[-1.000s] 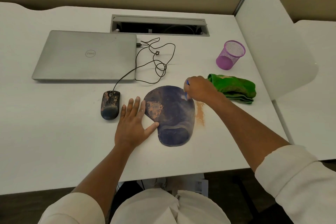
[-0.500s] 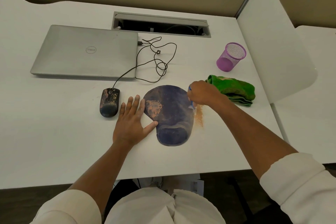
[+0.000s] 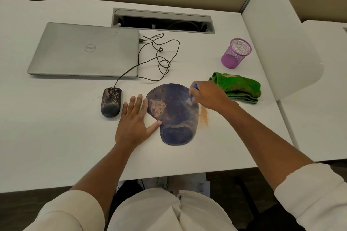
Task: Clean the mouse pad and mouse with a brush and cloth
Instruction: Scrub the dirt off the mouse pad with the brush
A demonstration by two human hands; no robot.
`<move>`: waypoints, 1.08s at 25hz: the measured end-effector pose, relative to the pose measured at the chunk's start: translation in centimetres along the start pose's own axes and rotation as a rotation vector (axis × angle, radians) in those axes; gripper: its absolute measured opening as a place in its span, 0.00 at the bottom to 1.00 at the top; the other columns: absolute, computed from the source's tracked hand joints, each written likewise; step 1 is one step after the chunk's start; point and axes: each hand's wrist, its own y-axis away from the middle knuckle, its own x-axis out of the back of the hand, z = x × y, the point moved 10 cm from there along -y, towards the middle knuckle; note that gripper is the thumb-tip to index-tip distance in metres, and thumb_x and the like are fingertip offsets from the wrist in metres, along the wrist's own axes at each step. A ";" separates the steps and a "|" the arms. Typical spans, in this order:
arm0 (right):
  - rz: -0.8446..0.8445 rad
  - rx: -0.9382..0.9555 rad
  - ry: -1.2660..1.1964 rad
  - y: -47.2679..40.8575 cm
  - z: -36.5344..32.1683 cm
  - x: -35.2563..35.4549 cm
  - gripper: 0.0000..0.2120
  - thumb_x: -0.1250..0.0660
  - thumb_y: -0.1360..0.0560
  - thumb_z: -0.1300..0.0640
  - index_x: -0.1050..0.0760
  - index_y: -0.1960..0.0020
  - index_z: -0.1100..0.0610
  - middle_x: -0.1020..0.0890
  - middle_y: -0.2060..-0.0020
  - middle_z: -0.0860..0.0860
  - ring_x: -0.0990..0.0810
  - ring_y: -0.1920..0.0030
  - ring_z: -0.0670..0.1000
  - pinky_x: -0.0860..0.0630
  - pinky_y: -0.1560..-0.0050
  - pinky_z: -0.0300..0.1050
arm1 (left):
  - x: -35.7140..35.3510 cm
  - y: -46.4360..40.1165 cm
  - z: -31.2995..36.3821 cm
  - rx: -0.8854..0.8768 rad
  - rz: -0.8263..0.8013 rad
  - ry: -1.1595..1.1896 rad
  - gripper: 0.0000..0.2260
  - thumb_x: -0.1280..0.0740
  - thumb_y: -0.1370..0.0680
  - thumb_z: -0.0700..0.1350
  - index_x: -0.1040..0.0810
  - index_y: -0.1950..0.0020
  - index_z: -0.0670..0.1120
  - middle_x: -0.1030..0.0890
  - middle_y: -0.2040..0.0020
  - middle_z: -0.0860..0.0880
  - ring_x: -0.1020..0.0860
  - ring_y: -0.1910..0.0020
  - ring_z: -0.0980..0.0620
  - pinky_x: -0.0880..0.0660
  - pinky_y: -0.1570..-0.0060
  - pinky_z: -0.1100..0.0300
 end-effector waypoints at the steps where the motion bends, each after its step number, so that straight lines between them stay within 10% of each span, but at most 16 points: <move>1: -0.004 0.031 -0.071 0.0 -0.7 0.0 0.12 0.41 0.22 0.53 0.20 0.55 0.54 0.18 0.63 0.52 0.21 0.61 0.55 0.25 0.61 0.49 | 0.0 0.0 0.0 0.000 0.001 -0.004 0.46 0.53 0.25 0.77 0.54 0.16 0.49 0.56 0.16 0.48 0.61 0.17 0.48 0.58 0.19 0.47; 7: -0.070 -0.022 0.179 1.1 0.6 -1.6 0.14 0.43 0.22 0.55 0.21 0.56 0.60 0.19 0.61 0.55 0.20 0.60 0.58 0.27 0.62 0.50 | 0.0 0.0 -0.1 0.000 0.007 -0.002 0.46 0.53 0.25 0.77 0.53 0.16 0.49 0.55 0.16 0.48 0.60 0.17 0.48 0.56 0.19 0.47; 27: -0.014 -0.067 -0.096 3.3 3.6 -2.1 0.16 0.43 0.20 0.56 0.19 0.57 0.60 0.18 0.65 0.57 0.22 0.64 0.57 0.28 0.63 0.52 | 0.4 0.1 0.2 -0.010 0.021 0.016 0.47 0.55 0.26 0.78 0.51 0.16 0.48 0.52 0.16 0.47 0.57 0.17 0.46 0.56 0.19 0.46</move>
